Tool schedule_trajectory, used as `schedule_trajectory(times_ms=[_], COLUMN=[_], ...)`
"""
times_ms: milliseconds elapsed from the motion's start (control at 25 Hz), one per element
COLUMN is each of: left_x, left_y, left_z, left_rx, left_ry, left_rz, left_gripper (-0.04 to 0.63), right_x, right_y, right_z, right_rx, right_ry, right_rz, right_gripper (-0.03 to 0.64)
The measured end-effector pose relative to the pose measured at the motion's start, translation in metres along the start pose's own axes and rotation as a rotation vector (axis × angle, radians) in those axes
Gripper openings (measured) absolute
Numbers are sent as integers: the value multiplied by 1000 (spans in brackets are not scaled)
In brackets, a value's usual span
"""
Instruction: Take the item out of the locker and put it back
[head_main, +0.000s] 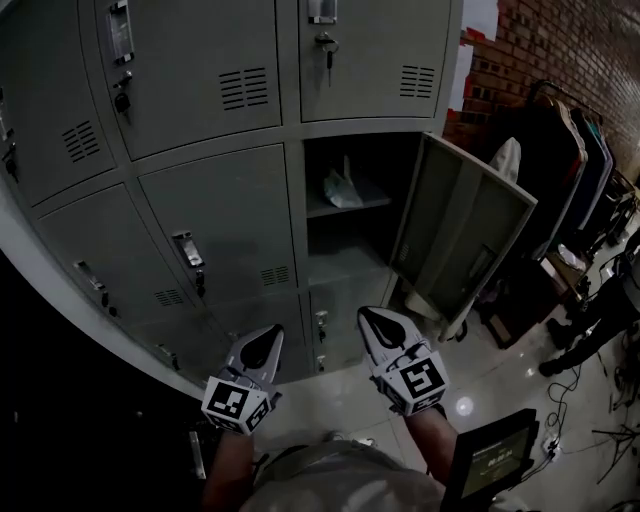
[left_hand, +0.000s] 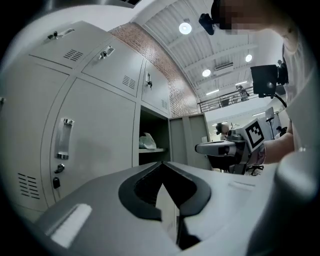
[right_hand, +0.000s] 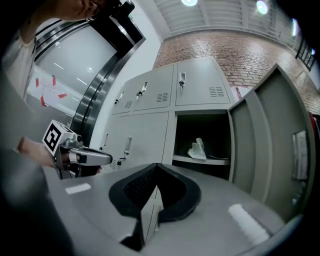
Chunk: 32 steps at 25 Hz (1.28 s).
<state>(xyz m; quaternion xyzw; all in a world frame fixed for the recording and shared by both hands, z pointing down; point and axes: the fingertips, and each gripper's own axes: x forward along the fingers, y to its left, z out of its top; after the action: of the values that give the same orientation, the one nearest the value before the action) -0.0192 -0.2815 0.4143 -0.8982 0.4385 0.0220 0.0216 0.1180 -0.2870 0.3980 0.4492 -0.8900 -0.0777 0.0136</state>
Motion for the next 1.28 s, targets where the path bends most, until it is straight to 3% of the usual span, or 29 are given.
schedule_trajectory(times_ms=[320, 480, 720, 880, 920, 960, 1000, 1280], left_x=[69, 94, 108, 111, 112, 112, 112, 105], left_y=[22, 34, 55, 66, 67, 67, 68, 67], left_z=[-13, -9, -13, -18, -18, -18, -18, -22], left_rx=[0, 1, 27, 25, 21, 16, 11, -2], left_ry=[39, 35, 52, 56, 63, 70, 74, 79], left_rz=[-81, -117, -100, -87, -86, -86, -84, -92], left_gripper=[5, 5, 5, 5, 5, 5, 5, 5], right_x=[76, 129, 188, 213, 215, 216, 216, 175], right_y=[-66, -114, -162, -172, -172, -172, -172, -155], right_z=[-2, 16, 26, 18, 15, 13, 12, 38], right_rx=[22, -14, -34, -46, -48, -53, -61, -74], right_ry=[-4, -24, -13, 35, 48, 56, 56, -85], right_rz=[-18, -69, -92, -51, -45, -44, -44, -64], right_gripper=[13, 219, 282, 254, 168, 39, 6, 5])
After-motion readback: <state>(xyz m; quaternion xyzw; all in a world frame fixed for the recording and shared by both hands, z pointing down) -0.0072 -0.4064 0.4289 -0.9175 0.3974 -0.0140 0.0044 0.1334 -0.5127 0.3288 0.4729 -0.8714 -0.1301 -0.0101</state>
